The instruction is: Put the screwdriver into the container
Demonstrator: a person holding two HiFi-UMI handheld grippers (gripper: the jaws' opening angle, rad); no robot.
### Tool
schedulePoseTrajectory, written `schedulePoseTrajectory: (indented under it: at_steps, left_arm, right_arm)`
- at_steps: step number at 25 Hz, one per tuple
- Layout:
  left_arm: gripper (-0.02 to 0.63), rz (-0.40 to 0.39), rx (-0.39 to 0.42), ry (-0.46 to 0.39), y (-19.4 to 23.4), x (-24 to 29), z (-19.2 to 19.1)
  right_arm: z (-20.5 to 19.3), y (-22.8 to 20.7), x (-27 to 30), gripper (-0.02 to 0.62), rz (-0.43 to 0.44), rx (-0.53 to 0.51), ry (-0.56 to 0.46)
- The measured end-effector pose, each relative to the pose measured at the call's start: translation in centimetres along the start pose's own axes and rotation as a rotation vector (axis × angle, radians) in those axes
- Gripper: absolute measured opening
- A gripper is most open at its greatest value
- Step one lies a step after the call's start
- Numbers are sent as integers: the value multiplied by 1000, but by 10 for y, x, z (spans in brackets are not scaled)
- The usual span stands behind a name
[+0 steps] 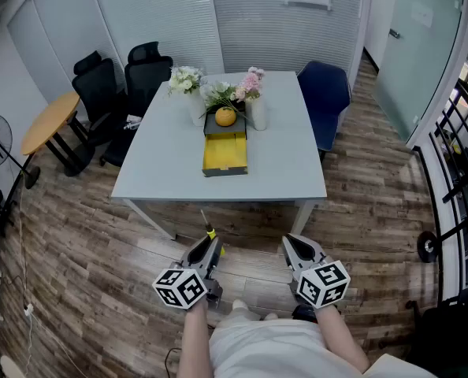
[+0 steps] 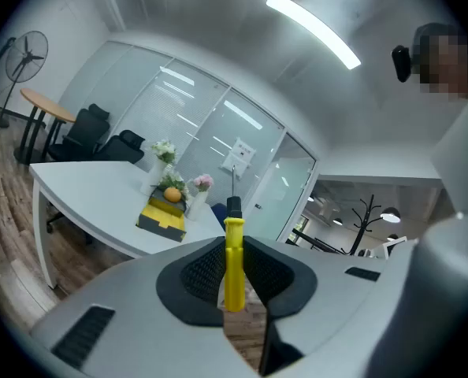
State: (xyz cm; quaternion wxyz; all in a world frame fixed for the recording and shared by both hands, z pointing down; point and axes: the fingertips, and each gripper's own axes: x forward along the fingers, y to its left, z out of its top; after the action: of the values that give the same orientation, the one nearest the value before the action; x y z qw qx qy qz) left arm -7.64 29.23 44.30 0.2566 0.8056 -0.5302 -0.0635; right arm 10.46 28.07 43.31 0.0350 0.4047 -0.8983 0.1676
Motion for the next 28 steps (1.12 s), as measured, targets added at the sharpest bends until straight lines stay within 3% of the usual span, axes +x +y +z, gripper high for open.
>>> schedulePoseTrajectory:
  at_steps: [18,28]
  left_arm:
    - [67,47,5,36,8,4,-1]
    - [67,65,1,47,31,44,8]
  right_arm:
    - [12,-10,-2,15,-24,-71,21]
    - [22,-47,30,15,-21,66,-2]
